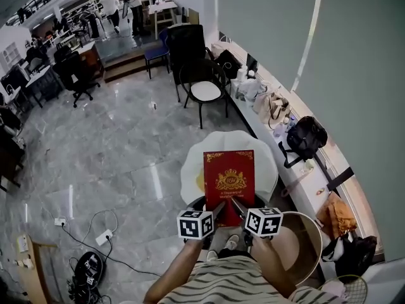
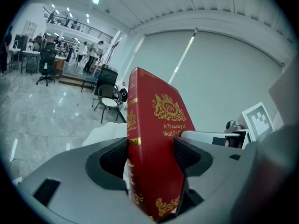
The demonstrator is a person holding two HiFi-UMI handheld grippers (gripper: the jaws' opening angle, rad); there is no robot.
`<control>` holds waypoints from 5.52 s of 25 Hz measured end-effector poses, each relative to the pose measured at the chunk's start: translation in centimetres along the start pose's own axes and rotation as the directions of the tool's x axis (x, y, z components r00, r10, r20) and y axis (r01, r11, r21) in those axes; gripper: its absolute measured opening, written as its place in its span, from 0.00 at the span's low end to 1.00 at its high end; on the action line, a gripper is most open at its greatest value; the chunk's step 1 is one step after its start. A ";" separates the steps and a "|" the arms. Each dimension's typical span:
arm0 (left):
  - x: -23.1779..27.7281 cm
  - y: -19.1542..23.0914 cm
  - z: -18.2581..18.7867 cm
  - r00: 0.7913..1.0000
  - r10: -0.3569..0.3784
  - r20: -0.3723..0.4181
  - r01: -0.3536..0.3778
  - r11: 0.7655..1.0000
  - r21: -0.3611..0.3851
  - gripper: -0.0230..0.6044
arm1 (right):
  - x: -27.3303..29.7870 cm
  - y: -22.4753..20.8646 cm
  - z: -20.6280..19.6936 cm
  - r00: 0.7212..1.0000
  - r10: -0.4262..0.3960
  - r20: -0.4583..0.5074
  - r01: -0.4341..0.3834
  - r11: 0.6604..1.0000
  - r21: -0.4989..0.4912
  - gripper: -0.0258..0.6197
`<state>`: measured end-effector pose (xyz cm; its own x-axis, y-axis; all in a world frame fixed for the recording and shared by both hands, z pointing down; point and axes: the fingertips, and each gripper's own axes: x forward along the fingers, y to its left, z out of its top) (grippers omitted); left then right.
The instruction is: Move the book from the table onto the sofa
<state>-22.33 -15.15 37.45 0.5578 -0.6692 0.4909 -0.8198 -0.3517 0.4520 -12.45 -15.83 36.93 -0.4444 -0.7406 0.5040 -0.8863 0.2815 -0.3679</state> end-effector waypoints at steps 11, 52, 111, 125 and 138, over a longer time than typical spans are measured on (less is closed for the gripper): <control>5.1 -0.4 1.9 1.000 0.011 -0.021 -0.011 1.000 0.007 0.53 | 2.6 -4.2 2.3 1.000 0.003 -0.003 -0.003 1.000 0.014 0.57; 22.6 7.3 1.9 0.968 -0.003 -0.250 -0.012 0.998 -0.061 0.53 | 17.4 -15.8 1.4 0.984 -0.056 -0.172 0.084 0.983 0.161 0.57; 39.0 23.9 -24.2 0.846 -0.060 -0.530 -0.069 0.973 -0.220 0.52 | 34.7 -27.7 -26.2 0.856 -0.118 -0.504 0.269 0.933 0.238 0.57; 42.1 27.3 -28.1 0.826 -0.058 -0.561 -0.101 0.963 -0.248 0.52 | 38.7 -29.6 -30.2 0.835 -0.112 -0.539 0.270 0.937 0.223 0.57; 45.0 28.5 -30.3 0.816 -0.050 -0.577 -0.143 0.948 -0.286 0.52 | 41.5 -31.9 -31.7 0.802 -0.127 -0.583 0.261 0.953 0.151 0.57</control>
<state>-16.62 -35.46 95.00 0.5711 -0.1507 0.8070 -0.8196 -0.0502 0.5707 -6.77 -36.22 94.32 -0.3204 -0.2742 0.9067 -0.9411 -0.0170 -0.3377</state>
